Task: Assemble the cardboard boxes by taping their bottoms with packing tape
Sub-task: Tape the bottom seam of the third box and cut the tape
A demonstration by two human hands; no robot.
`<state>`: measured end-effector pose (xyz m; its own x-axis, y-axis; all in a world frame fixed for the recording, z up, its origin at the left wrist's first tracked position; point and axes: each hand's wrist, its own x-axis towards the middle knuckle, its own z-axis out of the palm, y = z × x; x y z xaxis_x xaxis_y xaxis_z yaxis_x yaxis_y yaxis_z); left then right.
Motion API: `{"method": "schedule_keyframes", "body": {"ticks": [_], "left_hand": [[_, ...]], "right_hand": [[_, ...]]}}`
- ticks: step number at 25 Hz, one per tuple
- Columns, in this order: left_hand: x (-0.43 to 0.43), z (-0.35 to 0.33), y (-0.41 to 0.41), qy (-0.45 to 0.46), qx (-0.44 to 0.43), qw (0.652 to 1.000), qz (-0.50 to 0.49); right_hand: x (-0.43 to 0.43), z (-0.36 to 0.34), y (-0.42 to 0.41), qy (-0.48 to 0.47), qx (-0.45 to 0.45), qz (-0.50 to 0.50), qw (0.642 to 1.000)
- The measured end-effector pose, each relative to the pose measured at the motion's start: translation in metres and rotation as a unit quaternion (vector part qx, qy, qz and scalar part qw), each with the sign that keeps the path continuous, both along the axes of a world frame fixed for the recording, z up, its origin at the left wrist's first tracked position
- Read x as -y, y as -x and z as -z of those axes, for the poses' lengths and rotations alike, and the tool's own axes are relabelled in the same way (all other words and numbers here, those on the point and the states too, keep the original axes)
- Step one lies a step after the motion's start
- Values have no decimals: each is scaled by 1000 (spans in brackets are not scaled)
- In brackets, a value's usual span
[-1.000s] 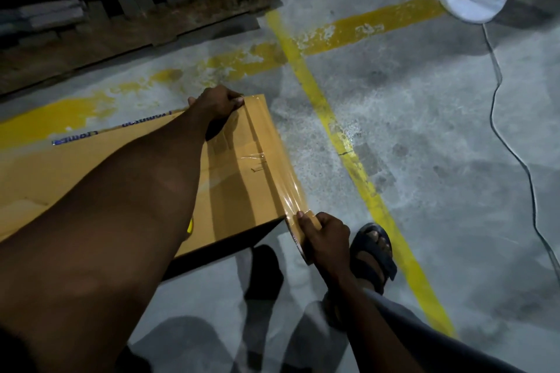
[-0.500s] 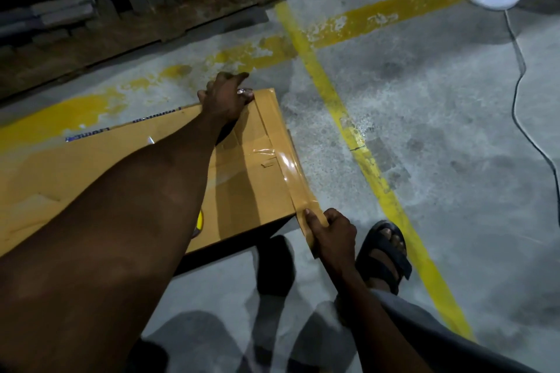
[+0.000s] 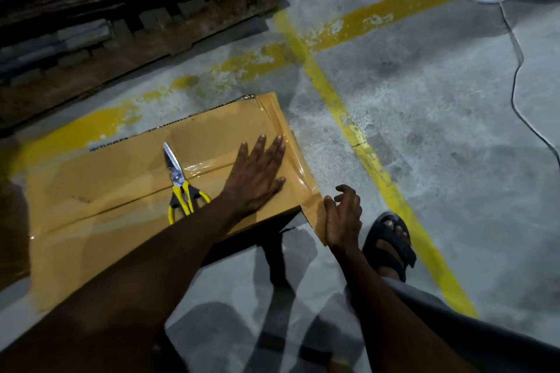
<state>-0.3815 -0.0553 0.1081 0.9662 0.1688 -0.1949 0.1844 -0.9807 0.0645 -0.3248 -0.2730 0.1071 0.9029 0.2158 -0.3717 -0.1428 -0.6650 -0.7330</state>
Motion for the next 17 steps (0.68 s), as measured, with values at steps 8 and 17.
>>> {"method": "schedule_keyframes", "body": {"ticks": [8,17], "left_hand": [[58,-15,37,-3,-18,995,98],[47,-8,144,38,39,990,130]], "right_hand": [[-18,-31,-10,102,53,-44,992],[-152,-57,63,23,145,-356,923]]}}
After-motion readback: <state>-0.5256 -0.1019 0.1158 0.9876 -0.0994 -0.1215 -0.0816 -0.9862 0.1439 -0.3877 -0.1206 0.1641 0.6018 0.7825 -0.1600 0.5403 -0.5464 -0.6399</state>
